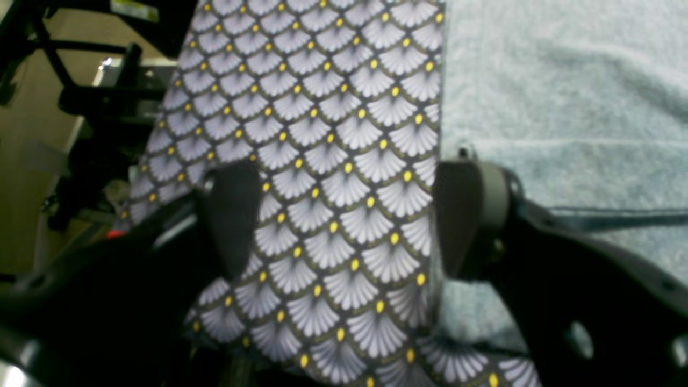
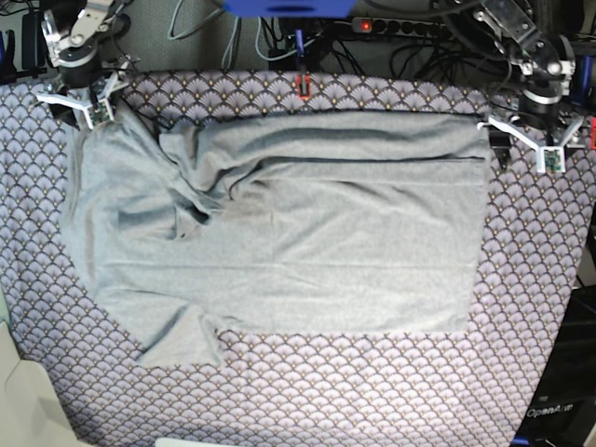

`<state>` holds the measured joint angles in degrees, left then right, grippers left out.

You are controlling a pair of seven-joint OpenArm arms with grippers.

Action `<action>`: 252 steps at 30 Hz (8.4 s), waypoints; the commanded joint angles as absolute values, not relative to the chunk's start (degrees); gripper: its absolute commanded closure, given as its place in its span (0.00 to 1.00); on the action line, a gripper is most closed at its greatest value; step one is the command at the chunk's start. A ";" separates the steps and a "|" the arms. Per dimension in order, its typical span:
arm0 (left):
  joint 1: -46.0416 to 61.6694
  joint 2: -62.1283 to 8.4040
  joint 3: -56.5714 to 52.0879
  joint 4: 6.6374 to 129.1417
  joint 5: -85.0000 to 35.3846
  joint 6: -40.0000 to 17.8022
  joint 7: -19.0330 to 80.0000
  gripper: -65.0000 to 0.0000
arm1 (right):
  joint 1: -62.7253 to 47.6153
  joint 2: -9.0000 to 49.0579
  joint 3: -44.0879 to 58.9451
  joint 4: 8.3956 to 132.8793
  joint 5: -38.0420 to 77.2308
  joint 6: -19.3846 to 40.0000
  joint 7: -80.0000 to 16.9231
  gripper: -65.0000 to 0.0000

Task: Fold the T-shirt properly
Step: 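Pull the shoulder corners outward with both grippers to spread the shirt, then move the left gripper along the shirt's side edge toward the hem, then lower both grippers to the shirt's side edges near the hem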

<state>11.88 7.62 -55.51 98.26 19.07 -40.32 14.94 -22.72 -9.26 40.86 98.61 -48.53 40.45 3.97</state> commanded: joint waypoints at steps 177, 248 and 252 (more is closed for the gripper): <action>0.04 9.00 -21.14 105.80 68.79 -40.00 13.76 1.00 | -18.07 -5.23 58.07 95.25 -26.68 40.00 11.82 1.00; -37.32 -4.09 -30.73 49.19 39.96 -29.32 30.99 0.34 | 39.69 12.53 56.22 33.45 -68.00 40.00 16.22 0.37; -34.15 -4.44 -30.73 53.93 39.96 -29.67 30.99 0.34 | 37.49 13.76 55.87 33.27 -62.20 40.00 16.22 0.37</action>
